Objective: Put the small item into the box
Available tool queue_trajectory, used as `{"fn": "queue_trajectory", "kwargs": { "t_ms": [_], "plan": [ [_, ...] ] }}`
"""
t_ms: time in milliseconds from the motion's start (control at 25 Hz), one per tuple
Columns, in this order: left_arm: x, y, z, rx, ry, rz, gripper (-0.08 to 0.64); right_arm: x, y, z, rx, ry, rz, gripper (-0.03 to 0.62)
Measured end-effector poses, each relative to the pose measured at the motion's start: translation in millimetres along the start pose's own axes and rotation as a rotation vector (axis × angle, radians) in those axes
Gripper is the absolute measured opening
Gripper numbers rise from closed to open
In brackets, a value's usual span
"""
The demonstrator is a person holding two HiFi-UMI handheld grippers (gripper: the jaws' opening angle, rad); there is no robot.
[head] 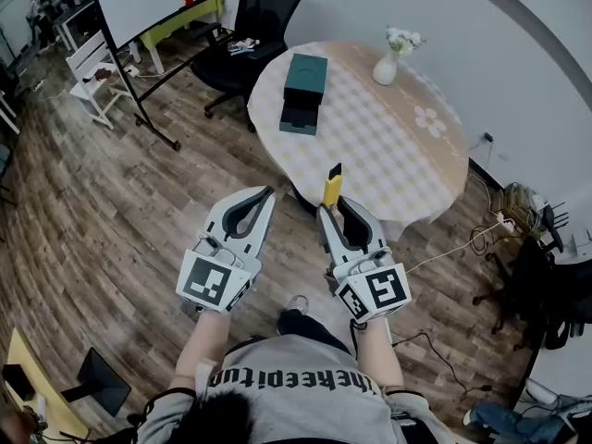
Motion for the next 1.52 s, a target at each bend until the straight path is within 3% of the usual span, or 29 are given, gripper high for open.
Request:
{"fn": "queue_trajectory", "kwargs": {
  "t_ms": [400,760,1520],
  "plan": [
    [5.1,-1.4,-56.5,0.018,0.037,-0.023,0.016,57.1,3.8,-21.2,0.008,0.062,-0.006,0.118],
    [-7.0,-8.8,-71.0,-0.009,0.067,-0.032,0.017,74.5,-0.4,-43.8,0.009,0.088,-0.026,0.118],
    [-129.6,-28.8,-136.1,0.004,-0.076,0.001,0.015,89.8,-4.2,-155.1,0.027,-0.075,-0.037,0.118]
  ]
}}
Point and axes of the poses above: the fingertips, and each gripper's own axes: z backward along the fingers, x to its right, y out of its top, the point moved 10 cm from there along z, backward along the fingers, and after that the axes turned 1 degree about x, right-handed, at the moved point
